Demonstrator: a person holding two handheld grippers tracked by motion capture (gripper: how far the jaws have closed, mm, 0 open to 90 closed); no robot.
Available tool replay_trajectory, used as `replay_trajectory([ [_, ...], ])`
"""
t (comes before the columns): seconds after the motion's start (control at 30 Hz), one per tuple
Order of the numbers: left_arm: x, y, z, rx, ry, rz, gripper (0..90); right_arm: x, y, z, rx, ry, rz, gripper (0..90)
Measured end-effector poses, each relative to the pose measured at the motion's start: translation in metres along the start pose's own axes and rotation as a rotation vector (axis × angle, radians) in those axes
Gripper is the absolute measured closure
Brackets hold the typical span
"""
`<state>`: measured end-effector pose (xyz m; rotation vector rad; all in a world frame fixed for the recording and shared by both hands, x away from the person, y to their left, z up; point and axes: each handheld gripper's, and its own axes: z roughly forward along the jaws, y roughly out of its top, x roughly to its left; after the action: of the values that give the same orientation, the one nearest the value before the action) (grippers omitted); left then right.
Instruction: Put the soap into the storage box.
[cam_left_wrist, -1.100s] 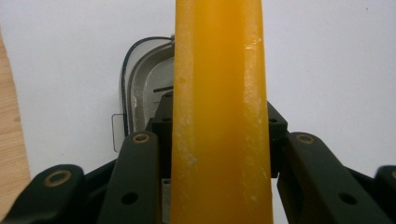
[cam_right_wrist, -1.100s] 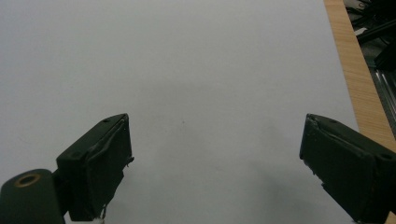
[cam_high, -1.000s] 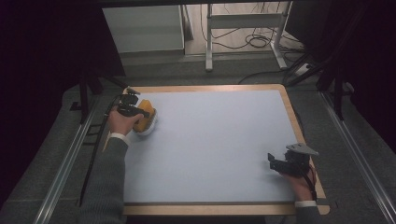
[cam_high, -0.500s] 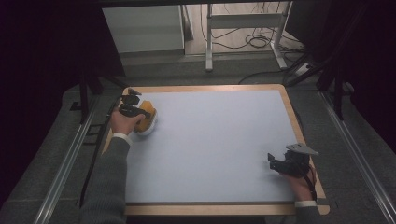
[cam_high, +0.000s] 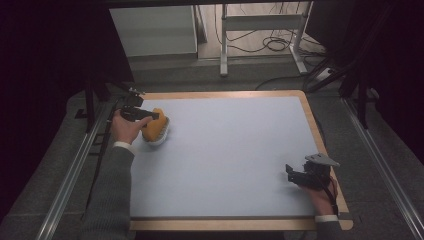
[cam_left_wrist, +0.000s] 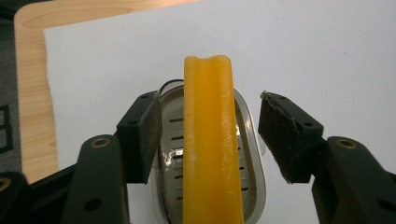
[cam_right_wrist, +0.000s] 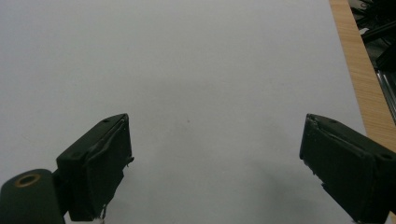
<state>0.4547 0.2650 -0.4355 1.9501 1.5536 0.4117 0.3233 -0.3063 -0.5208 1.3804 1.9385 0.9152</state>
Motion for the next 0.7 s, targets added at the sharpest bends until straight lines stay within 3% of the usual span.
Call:
replay_trajectory([
  [0.3, 0.003, -0.002, -0.007, -0.025, 0.017, 0.005, 37.3, -0.001, 0.0, 0.0, 0.003, -0.001, 0.0, 9.2],
  [0.7, 0.002, -0.01, -0.011, -0.029, -0.034, 0.007, 36.0, 0.0, 0.0, 0.0, 0.003, -0.001, 0.002, 9.2],
])
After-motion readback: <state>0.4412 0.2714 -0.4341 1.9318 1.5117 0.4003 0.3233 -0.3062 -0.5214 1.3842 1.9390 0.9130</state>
